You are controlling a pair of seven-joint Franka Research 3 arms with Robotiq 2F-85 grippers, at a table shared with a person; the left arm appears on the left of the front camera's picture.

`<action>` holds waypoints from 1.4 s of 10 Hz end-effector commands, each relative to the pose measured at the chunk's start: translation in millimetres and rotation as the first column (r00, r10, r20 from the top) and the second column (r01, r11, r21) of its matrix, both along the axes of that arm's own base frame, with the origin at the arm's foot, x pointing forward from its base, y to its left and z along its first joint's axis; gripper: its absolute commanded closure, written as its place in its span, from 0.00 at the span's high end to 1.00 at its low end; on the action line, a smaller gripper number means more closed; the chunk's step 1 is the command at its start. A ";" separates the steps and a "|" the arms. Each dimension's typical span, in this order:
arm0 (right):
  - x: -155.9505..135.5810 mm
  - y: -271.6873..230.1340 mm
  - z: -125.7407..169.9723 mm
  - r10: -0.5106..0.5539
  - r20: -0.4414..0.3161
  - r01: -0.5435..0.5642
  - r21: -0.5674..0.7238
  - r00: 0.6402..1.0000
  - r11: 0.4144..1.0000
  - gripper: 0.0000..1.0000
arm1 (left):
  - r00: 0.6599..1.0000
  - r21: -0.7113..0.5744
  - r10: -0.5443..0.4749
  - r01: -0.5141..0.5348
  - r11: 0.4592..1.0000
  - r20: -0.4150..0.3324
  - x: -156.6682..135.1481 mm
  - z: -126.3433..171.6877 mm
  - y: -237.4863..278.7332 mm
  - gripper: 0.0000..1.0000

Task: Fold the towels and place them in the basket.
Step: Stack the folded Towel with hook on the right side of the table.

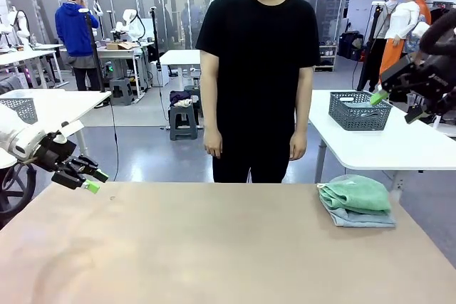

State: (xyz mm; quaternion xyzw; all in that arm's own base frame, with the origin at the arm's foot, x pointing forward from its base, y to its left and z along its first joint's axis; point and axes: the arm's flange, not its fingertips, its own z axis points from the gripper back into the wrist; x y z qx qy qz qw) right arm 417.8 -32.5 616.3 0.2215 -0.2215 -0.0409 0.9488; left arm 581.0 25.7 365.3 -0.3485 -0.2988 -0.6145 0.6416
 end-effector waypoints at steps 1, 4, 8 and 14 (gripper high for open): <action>5.3 6.6 -4.5 -0.038 -0.022 0.037 -0.048 0.999 0.998 1.00 | 1.000 -0.007 -0.011 0.011 1.000 0.007 -1.1 0.4 0.1 0.66; -2.7 5.5 -3.4 -0.010 -0.001 0.010 -0.030 1.000 1.000 1.00 | 1.000 -0.007 -0.011 0.011 1.000 0.007 -1.1 0.4 0.1 0.66; -2.7 5.5 -3.4 -0.010 -0.001 0.010 -0.030 1.000 1.000 1.00 | 1.000 -0.007 -0.011 0.011 1.000 0.007 -1.1 0.4 0.1 0.66; -2.7 5.5 -3.4 -0.010 -0.001 0.010 -0.030 1.000 1.000 1.00 | 1.000 -0.007 -0.011 0.011 1.000 0.007 -1.1 0.4 0.1 0.66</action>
